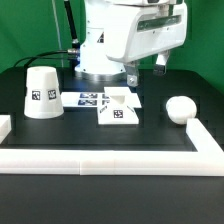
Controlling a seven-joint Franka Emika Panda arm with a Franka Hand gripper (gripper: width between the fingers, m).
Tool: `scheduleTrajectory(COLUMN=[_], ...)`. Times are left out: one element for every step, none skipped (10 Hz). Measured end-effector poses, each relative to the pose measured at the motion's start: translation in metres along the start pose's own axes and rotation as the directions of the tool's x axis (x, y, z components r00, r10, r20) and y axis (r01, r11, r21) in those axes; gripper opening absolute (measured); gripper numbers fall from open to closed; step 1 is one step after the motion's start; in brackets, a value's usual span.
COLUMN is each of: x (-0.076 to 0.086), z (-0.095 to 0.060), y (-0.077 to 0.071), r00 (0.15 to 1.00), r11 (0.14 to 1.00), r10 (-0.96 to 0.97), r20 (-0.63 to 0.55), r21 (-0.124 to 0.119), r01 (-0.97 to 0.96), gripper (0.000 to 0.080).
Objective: Assemble lamp
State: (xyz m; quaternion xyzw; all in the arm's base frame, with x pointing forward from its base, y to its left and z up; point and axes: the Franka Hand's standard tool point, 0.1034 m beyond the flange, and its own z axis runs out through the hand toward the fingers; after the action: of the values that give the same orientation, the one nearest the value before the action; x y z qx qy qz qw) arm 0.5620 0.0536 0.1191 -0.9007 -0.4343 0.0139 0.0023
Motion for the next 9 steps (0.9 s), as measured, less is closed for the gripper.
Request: scheduleTrajectory(x=[0.0, 0.0, 0.0, 0.0, 0.0, 0.0, -0.003, -0.014, -0.022], z=[0.0, 0.0, 0.0, 0.0, 0.0, 0.0, 0.001, 0.004, 0.006], y=[0.0, 0.0, 0.0, 0.0, 0.0, 0.0, 0.001, 0.001, 0.0], r00=[1.0, 1.0, 1.0, 1.0, 1.0, 1.0, 1.0, 1.0, 0.999], r11=[1.0, 1.0, 1.0, 1.0, 1.0, 1.0, 1.0, 1.0, 0.999], r10=[0.0, 0.0, 0.0, 0.0, 0.0, 0.0, 0.003, 0.011, 0.039], r20=[0.0, 0.0, 0.0, 0.0, 0.0, 0.0, -0.002, 0.0, 0.005], r21=[0.0, 0.0, 0.0, 0.0, 0.0, 0.0, -0.003, -0.005, -0.001], r01=[0.0, 0.0, 0.0, 0.0, 0.0, 0.0, -0.003, -0.011, -0.039], gripper=[0.07, 0.07, 0.07, 0.07, 0.07, 0.07, 0.07, 0.07, 0.07])
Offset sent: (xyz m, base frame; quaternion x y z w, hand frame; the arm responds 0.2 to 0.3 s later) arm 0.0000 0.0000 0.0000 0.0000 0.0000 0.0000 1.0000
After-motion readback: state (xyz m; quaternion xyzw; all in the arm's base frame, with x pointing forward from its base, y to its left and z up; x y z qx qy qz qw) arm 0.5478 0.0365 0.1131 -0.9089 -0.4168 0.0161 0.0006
